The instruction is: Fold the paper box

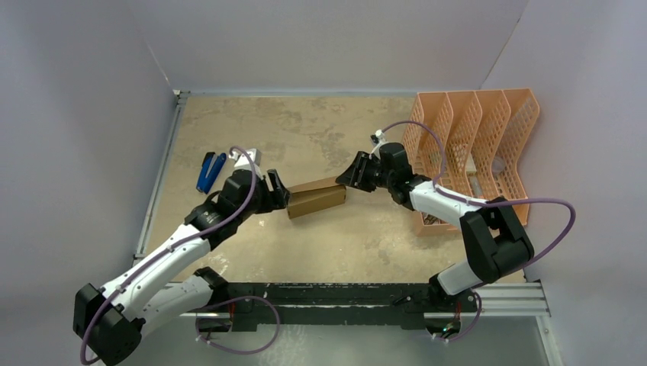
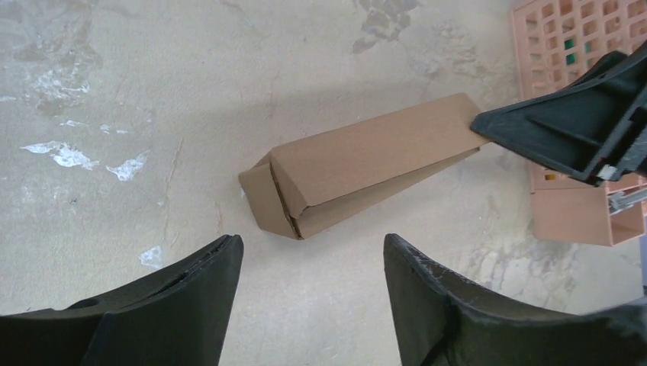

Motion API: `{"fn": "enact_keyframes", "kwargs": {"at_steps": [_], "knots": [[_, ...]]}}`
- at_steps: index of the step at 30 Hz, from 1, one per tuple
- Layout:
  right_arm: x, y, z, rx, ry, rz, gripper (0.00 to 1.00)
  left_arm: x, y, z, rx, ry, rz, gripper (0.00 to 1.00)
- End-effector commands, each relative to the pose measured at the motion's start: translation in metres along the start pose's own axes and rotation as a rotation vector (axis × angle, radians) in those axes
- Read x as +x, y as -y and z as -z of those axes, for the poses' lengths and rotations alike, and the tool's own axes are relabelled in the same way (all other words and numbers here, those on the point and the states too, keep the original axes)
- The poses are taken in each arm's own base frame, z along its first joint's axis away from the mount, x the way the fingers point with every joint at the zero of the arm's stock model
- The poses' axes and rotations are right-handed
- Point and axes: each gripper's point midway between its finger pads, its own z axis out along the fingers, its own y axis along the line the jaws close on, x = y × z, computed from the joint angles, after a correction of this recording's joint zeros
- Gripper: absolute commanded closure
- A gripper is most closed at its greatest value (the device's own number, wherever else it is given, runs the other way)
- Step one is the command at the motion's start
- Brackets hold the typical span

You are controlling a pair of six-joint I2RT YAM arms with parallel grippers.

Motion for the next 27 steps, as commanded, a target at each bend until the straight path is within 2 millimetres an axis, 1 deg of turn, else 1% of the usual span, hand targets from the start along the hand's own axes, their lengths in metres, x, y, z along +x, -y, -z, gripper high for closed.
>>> {"fn": "enact_keyframes", "kwargs": {"at_steps": [1, 3, 5, 7, 9, 13, 16, 19, 27], "knots": [[0.006, 0.018, -0.002, 0.062, -0.016, 0.031, 0.54, -0.022, 0.009, 0.016, 0.000, 0.060, 0.096, 0.27], [0.007, 0.018, -0.002, 0.060, -0.019, 0.033, 0.55, -0.031, 0.007, 0.014, -0.028, 0.109, 0.184, 0.23], [0.009, 0.020, -0.002, 0.060, -0.021, 0.031, 0.55, -0.039, 0.005, 0.009, -0.055, 0.150, 0.286, 0.22], [0.011, 0.020, -0.002, 0.058, -0.023, 0.032, 0.55, -0.044, 0.004, 0.004, -0.080, 0.179, 0.387, 0.27], [0.012, 0.021, -0.002, 0.056, -0.027, 0.032, 0.55, -0.047, 0.008, -0.003, -0.065, 0.197, 0.458, 0.34], [0.013, 0.021, -0.002, 0.054, -0.029, 0.033, 0.55, -0.049, 0.019, -0.016, -0.013, 0.201, 0.529, 0.47], [0.012, 0.020, -0.001, 0.051, -0.024, 0.039, 0.55, -0.042, 0.017, -0.023, -0.035, 0.178, 0.536, 0.55], [0.012, 0.021, 0.000, 0.055, -0.021, 0.040, 0.55, -0.028, 0.010, -0.029, -0.068, 0.138, 0.545, 0.61], [0.016, 0.025, 0.000, 0.060, -0.026, 0.037, 0.56, -0.004, -0.003, -0.033, -0.120, 0.075, 0.572, 0.77]]}}
